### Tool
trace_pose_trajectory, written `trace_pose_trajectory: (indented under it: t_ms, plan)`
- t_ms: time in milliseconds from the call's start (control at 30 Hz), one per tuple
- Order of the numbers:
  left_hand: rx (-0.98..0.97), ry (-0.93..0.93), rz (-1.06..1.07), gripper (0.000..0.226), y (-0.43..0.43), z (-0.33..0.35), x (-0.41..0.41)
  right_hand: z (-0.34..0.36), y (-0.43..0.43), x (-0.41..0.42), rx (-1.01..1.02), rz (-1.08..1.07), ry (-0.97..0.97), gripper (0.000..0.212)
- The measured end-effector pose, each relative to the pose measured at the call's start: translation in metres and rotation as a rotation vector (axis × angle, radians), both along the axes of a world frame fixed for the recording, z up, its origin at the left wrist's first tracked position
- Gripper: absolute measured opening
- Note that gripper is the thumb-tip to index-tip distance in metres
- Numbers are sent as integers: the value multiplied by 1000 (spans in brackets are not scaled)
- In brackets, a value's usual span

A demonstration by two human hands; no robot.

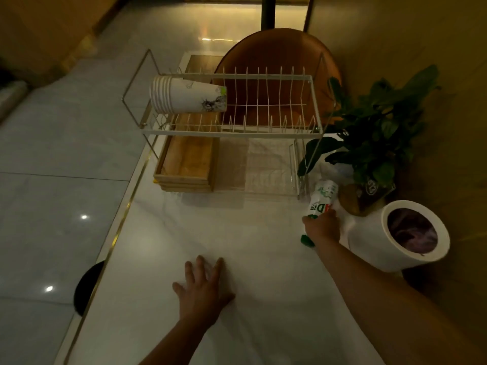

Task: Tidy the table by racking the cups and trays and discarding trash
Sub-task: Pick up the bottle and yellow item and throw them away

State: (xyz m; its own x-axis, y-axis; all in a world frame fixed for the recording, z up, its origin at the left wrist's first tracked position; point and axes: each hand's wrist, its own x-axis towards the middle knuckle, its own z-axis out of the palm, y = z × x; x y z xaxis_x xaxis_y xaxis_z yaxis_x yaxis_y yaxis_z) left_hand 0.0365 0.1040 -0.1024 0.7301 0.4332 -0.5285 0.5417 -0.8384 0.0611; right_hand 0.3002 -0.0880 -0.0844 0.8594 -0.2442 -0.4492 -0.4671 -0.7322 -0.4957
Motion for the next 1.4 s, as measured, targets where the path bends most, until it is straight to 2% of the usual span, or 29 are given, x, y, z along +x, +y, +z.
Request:
trace_pose_trajectory:
  t_ms: [100,300,400,467,567,600,700,767,833,967,1033,1133,1267,1400]
  plan:
    - [24,-14,-37,93,1,-5,-6,0,-6,-26,141,-48,-27,69]
    - [35,-62,-95,90,8,-14,-15,15,0,-130,488,-150,-6,65]
    - [-1,-181,-48,76,18,-7,-13,24,16,-176,577,-76,43,62]
    - [-231,-333,180,66,29,4,-7,31,31,-194,592,29,68,67]
    - [-911,-494,661,75,40,34,-4,43,59,-211,582,218,91,72]
    - [-1063,-511,762,78,41,44,-6,47,69,-215,579,277,94,70]
    - [-1314,-562,932,65,44,58,-18,52,101,-226,577,475,109,67]
    - [-1297,-656,1057,46,52,60,-29,47,119,-230,590,628,152,68]
    - [-1189,-739,1199,34,68,61,-46,37,135,-231,572,764,203,62]
    - [-968,-856,1301,34,108,70,-93,20,173,-231,473,889,178,44]
    - [-906,-880,1363,32,129,78,-120,20,198,-230,460,936,138,41]
    - [-842,-913,1422,33,163,80,-152,22,242,-215,365,1045,56,53]
    - [-811,-935,1400,34,206,73,-172,19,307,-187,62,1271,-124,70]
    - [-813,-912,1323,32,252,61,-172,9,373,-164,-87,1259,-203,71]
